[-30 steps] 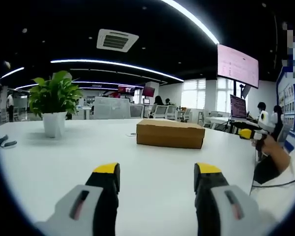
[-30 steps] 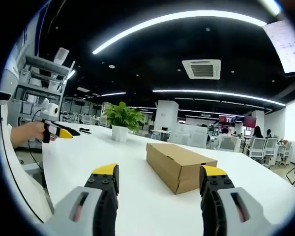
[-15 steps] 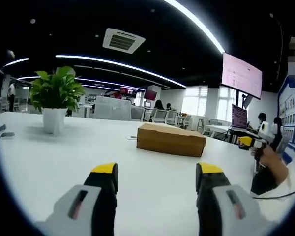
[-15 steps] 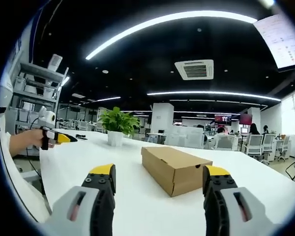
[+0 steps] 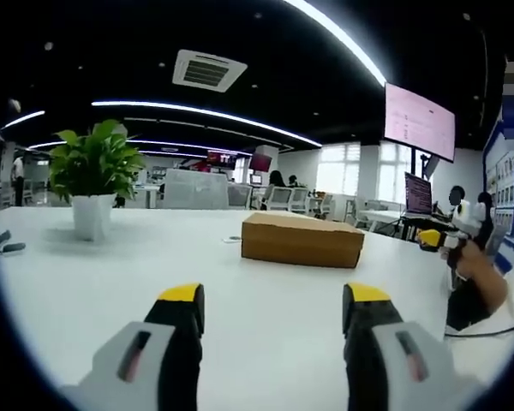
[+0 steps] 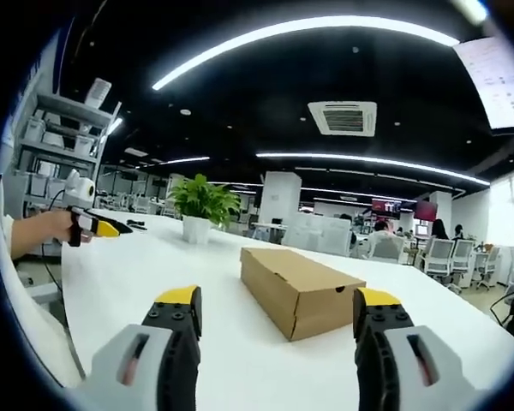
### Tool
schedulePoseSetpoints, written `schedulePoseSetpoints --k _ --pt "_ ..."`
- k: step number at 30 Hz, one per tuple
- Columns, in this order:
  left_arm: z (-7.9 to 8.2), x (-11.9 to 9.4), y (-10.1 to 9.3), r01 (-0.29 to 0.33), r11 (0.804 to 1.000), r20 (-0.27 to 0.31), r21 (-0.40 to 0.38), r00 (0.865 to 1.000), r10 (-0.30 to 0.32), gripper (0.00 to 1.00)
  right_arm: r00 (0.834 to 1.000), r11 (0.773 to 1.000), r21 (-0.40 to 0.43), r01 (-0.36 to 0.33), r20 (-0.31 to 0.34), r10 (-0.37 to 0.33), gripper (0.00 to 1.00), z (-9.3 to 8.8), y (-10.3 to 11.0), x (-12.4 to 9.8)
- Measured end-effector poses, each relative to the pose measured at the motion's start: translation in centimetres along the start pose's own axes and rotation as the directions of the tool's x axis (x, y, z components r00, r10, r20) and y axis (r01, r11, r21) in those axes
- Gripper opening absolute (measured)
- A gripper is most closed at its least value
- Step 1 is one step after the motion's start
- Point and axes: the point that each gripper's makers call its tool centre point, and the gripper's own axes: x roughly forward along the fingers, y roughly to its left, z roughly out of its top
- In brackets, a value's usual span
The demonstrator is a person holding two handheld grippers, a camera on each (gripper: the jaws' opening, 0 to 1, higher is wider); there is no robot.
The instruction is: Operate the shoe box by opening the lid, removing the specified soft item, and placing it in the target area until the item is outside and the box remains undamaged.
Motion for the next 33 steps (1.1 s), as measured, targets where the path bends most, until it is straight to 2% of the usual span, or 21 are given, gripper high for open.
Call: schedulePoseSetpoints --k 9,13,23,29,33 --pt "0.0 0.7 -0.4 0.032 0.998 -0.011 0.05 0.999 -0.032 0.7 1.0 1.0 -0.004 0.01 0.007 -0.01 0.74 0.4 -0.2 0.1" --pt "-0.2 0.9 -0.6 0.044 0.998 -0.012 0.041 0.999 -0.044 0.71 1.0 0.999 -0.034 -0.011 -0.013 0.011 0.74 0.1 0.1 0.3" --pt "-0.3 1.8 -0.8 0.066 0.996 -0.027 0.06 0.998 -0.064 0.72 1.0 1.0 -0.025 -0.01 0.009 0.01 0.76 0.8 -0.1 0.6" --pt "-0.3 2.8 -0.8 0.09 0.995 -0.043 0.033 0.995 -0.089 0.71 0.999 0.998 -0.045 -0.047 -0.016 0.047 0.76 0.6 0.3 0.8" --pt "-0.2 3.4 -0.8 0.104 0.993 -0.053 0.054 0.993 -0.101 0.71 0.998 0.996 -0.053 -0.067 -0.016 0.066 0.77 0.8 0.2 0.7"
